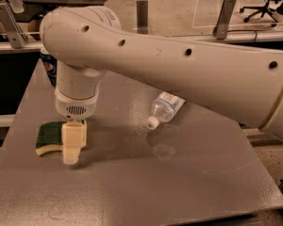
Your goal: Pick sponge
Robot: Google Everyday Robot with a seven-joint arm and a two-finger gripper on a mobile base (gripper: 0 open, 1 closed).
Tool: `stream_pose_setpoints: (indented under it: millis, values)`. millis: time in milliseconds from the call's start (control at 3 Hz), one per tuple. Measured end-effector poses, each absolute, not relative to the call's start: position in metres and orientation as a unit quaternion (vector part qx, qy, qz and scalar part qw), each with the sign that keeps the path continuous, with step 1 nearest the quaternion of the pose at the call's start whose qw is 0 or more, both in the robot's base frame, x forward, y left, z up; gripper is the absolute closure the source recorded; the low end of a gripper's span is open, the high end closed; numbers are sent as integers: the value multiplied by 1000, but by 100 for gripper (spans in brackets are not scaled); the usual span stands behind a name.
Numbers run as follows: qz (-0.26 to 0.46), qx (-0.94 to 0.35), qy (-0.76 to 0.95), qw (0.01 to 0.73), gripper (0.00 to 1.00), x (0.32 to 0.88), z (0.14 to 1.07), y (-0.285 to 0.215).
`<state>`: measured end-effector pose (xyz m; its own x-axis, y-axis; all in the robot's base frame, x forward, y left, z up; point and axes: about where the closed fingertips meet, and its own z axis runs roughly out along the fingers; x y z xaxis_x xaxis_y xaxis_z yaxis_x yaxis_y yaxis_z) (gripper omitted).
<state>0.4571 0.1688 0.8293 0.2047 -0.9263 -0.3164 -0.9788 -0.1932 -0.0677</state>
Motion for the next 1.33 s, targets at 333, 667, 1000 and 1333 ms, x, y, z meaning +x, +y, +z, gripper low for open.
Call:
stream_pose_setpoints:
  millis: [333, 667, 1000, 1333]
  values:
    - [104, -768, 619, 125, 39, 453, 827, 172]
    - [113, -768, 616, 132, 63, 452, 839, 169]
    - [129, -770, 606, 151, 86, 452, 867, 160]
    - [144, -792, 570, 165, 100, 443, 900, 153]
